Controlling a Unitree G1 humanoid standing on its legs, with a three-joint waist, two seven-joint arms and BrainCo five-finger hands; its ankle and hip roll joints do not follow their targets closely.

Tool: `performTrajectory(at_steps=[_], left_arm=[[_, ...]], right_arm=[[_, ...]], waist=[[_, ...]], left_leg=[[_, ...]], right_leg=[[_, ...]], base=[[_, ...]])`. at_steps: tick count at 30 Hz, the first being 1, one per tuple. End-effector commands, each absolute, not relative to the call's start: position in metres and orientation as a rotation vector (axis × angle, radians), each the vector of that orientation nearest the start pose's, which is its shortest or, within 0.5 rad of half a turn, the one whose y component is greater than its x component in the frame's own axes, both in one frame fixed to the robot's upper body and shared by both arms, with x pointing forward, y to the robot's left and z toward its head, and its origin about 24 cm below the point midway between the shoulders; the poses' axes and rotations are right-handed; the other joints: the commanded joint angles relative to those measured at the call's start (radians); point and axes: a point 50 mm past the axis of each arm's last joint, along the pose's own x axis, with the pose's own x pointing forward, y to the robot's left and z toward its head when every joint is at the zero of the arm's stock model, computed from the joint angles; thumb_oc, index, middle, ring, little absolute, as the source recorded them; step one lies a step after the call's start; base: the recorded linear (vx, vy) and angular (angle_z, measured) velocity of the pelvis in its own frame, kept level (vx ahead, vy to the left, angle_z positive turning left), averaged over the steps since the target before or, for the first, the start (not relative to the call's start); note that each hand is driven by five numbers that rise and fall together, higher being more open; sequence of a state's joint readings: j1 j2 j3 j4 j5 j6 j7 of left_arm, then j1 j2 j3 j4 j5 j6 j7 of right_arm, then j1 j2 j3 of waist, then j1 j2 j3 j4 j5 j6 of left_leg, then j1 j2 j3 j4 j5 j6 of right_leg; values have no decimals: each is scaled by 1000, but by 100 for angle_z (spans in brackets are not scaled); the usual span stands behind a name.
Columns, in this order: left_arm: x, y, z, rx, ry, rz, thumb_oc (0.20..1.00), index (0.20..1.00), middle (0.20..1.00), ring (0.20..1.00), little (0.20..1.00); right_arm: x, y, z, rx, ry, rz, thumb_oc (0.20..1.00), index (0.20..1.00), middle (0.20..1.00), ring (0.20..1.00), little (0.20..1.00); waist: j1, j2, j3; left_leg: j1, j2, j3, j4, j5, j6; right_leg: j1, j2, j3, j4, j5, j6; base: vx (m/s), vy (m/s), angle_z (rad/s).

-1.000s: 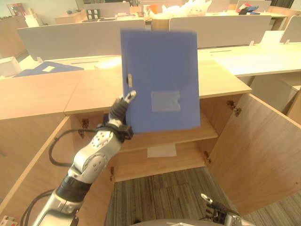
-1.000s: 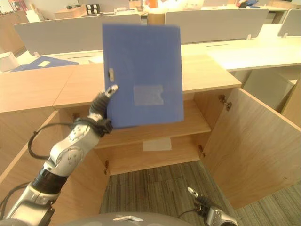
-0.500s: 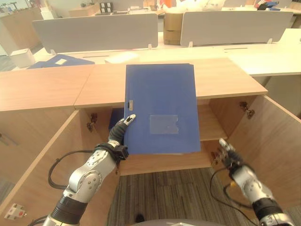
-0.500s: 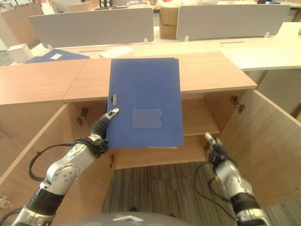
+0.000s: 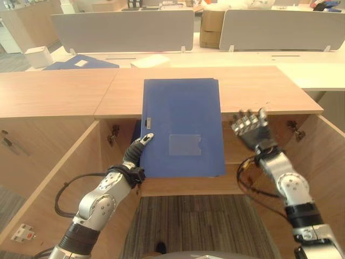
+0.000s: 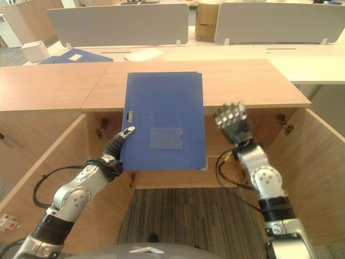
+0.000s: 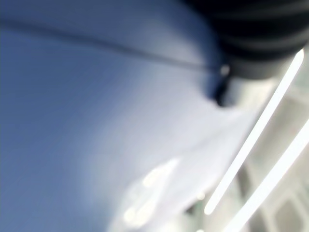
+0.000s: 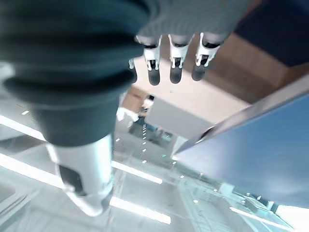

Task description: Put the empty folder in the office cabinet

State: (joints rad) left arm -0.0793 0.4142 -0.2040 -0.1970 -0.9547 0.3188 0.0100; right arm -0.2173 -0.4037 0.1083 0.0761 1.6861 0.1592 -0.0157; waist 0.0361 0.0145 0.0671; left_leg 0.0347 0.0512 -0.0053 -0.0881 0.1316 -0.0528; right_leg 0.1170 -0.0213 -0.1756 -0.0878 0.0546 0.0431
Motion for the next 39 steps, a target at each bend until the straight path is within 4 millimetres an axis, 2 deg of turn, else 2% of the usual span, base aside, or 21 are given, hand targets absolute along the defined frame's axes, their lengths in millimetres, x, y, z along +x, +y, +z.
performTrajectory(at_steps=[1, 7, 8, 12, 17, 24, 26, 29, 34, 35, 36, 39], left_arm=[[262, 143, 106, -448, 44, -467, 200, 200, 200, 200, 200], [257, 137, 107, -453, 36, -488, 200, 200, 200, 200, 200], [257, 137, 107, -453, 36, -488, 200, 200, 200, 200, 200], [255, 127, 105, -460, 60, -510, 200, 200, 200, 200, 200], [254, 124, 103, -461, 77, -524, 200, 200, 200, 200, 200], [251, 123, 101, -464, 97, -540, 200, 200, 200, 200, 200], [251, 121, 98, -468, 115, -552, 200, 200, 200, 200, 200], [251, 117, 98, -469, 120, -566, 200, 200, 200, 200, 200], [252, 116, 99, -472, 117, -568, 200, 200, 200, 200, 200], [254, 116, 100, -478, 112, -560, 200, 200, 200, 200, 200], [254, 116, 100, -478, 112, -560, 200, 200, 200, 200, 200], [256, 115, 101, -481, 103, -545, 200, 200, 200, 200, 200]], right_arm=[[284, -150, 94, 1387, 218, 429, 1000, 1000, 1000, 1000, 1000], [264, -110, 84, 1468, 385, 574, 1000, 1000, 1000, 1000, 1000], [264, -110, 84, 1468, 385, 574, 1000, 1000, 1000, 1000, 1000], [259, -80, 82, 1471, 468, 666, 1000, 1000, 1000, 1000, 1000], [257, -73, 82, 1439, 476, 697, 1000, 1000, 1000, 1000, 1000], [262, -76, 83, 1357, 406, 666, 1000, 1000, 1000, 1000, 1000], [273, -84, 92, 1331, 341, 641, 1000, 1000, 1000, 1000, 1000], [276, -79, 102, 1257, 323, 687, 1000, 1000, 1000, 1000, 1000], [281, -79, 108, 1169, 280, 664, 1000, 1000, 1000, 1000, 1000], [295, -96, 119, 1071, 159, 525, 1000, 1000, 1000, 1000, 1000], [295, -96, 119, 1071, 159, 525, 1000, 1000, 1000, 1000, 1000], [305, -112, 136, 1016, 62, 399, 1000, 1000, 1000, 1000, 1000]], waist=[[-9, -53, -34], [-4, -52, -32], [-4, -52, -32], [8, -51, -34], [14, -51, -34], [19, -52, -33], [19, -54, -32], [22, -56, -30], [22, -57, -29], [17, -56, -31], [17, -56, -31], [8, -54, -28]], left_leg=[[24, -55, 21, 1, -147, 44], [20, -55, 26, 1, -142, 46], [20, -55, 26, 1, -142, 46], [14, -58, 23, 1, -140, 47], [11, -60, 22, 1, -140, 47], [9, -61, 20, 1, -139, 48], [10, -63, 19, 1, -141, 49], [11, -63, 19, 1, -142, 49], [12, -62, 20, 1, -143, 50], [14, -61, 21, 1, -143, 49], [14, -61, 21, 1, -143, 49], [15, -61, 24, 1, -145, 51]], right_leg=[[-21, -35, -1, 1, -42, 61], [-27, -35, 1, 1, -37, 64], [-27, -35, 1, 1, -37, 64], [-30, -37, -4, 1, -38, 64], [-31, -39, -9, 1, -39, 64], [-32, -41, -14, 1, -38, 65], [-31, -42, -16, 1, -37, 65], [-30, -43, -19, 1, -38, 65], [-29, -43, -19, 1, -39, 64], [-29, -42, -16, 1, -39, 62], [-29, -42, -16, 1, -39, 62], [-30, -40, -9, 1, -37, 59]], base=[[0, 0, 0], [0, 0, 0], [0, 0, 0], [0, 0, 0], [0, 0, 0], [0, 0, 0], [0, 0, 0], [0, 0, 0], [0, 0, 0], [0, 0, 0], [0, 0, 0], [0, 0, 0]])
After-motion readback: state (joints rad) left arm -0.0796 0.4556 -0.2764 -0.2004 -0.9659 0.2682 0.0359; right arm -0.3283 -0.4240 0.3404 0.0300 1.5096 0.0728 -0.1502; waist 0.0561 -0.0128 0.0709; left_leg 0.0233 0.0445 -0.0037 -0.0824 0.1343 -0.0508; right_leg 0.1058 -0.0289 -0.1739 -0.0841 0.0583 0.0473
